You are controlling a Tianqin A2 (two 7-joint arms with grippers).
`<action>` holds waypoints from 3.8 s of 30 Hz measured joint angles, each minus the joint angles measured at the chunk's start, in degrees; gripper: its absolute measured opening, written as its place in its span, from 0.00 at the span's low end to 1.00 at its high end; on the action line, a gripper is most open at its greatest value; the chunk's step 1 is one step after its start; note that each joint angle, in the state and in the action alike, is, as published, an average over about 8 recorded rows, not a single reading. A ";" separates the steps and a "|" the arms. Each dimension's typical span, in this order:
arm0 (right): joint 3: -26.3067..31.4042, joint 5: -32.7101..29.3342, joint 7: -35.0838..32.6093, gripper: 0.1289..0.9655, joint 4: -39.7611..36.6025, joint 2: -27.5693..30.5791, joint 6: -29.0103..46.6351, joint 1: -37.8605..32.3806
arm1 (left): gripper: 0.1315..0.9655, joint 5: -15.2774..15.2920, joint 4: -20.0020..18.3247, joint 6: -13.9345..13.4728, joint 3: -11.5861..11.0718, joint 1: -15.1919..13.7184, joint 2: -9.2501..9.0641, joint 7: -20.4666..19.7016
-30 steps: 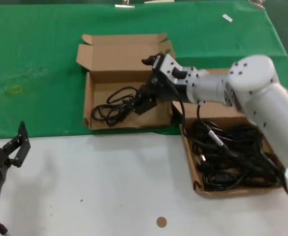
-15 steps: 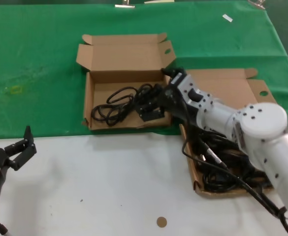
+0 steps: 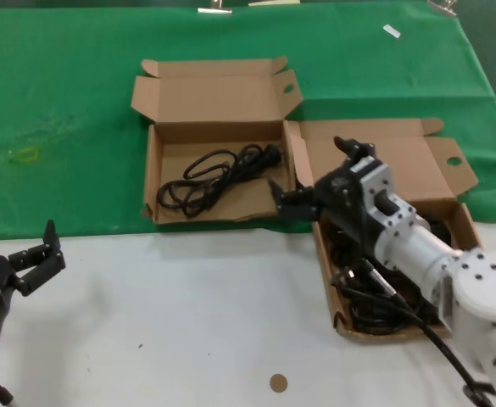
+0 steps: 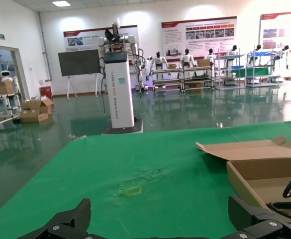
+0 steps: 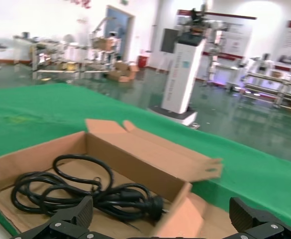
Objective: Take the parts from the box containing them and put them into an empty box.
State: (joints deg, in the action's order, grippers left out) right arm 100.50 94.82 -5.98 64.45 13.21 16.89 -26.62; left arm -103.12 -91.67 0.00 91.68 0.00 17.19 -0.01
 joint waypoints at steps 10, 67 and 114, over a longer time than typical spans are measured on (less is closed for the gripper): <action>-3.91 3.68 2.65 1.00 12.04 1.76 -7.48 11.80 | 1.00 -0.01 0.00 0.00 0.00 0.00 0.00 0.00; -7.85 7.38 5.32 1.00 24.19 3.53 -15.01 23.65 | 1.00 -0.01 0.00 0.00 0.00 0.00 0.00 0.00; -7.85 7.38 5.31 1.00 24.19 3.53 -15.01 23.65 | 1.00 -0.01 0.00 0.00 0.00 0.00 0.00 0.01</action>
State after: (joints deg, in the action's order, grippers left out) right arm 92.66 102.21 -0.67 88.64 16.75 1.88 -2.97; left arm -103.13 -91.67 0.00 91.67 0.00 17.19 0.00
